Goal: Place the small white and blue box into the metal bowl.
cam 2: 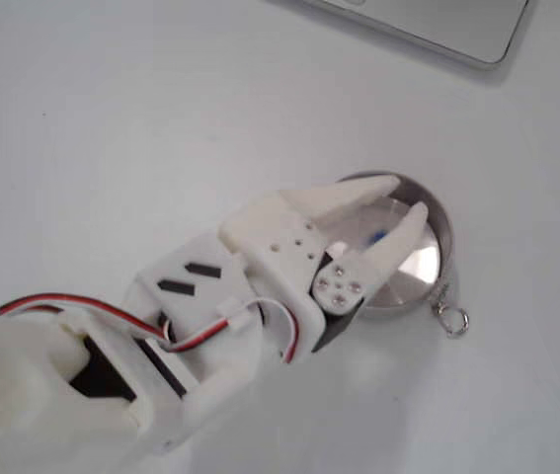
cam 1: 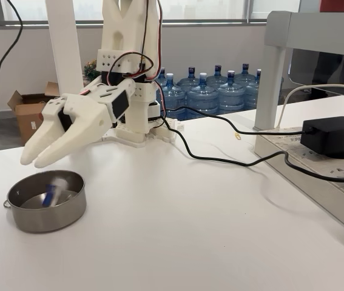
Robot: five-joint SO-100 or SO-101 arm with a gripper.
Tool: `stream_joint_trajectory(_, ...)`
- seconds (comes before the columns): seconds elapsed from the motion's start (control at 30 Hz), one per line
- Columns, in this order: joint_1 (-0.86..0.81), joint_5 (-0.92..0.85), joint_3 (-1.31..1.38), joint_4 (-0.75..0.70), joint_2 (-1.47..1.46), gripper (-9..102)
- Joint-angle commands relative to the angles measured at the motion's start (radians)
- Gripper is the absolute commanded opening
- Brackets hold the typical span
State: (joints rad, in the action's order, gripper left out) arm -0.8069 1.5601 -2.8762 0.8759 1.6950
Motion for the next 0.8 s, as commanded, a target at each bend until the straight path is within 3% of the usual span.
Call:
stream_joint_trajectory(0.0, 0.005, 0.006, -0.002, 0.015, 0.005, 9)
stream_joint_trajectory(0.2, 0.029, 0.008, -0.002, 0.012, 0.012, 8)
stream_joint_trajectory(0.3, 0.083, 0.008, -0.018, 0.014, 0.014, -2)
stream_joint_trajectory(0.77, 0.64, -0.017, -0.066, 0.012, 0.034, -3)
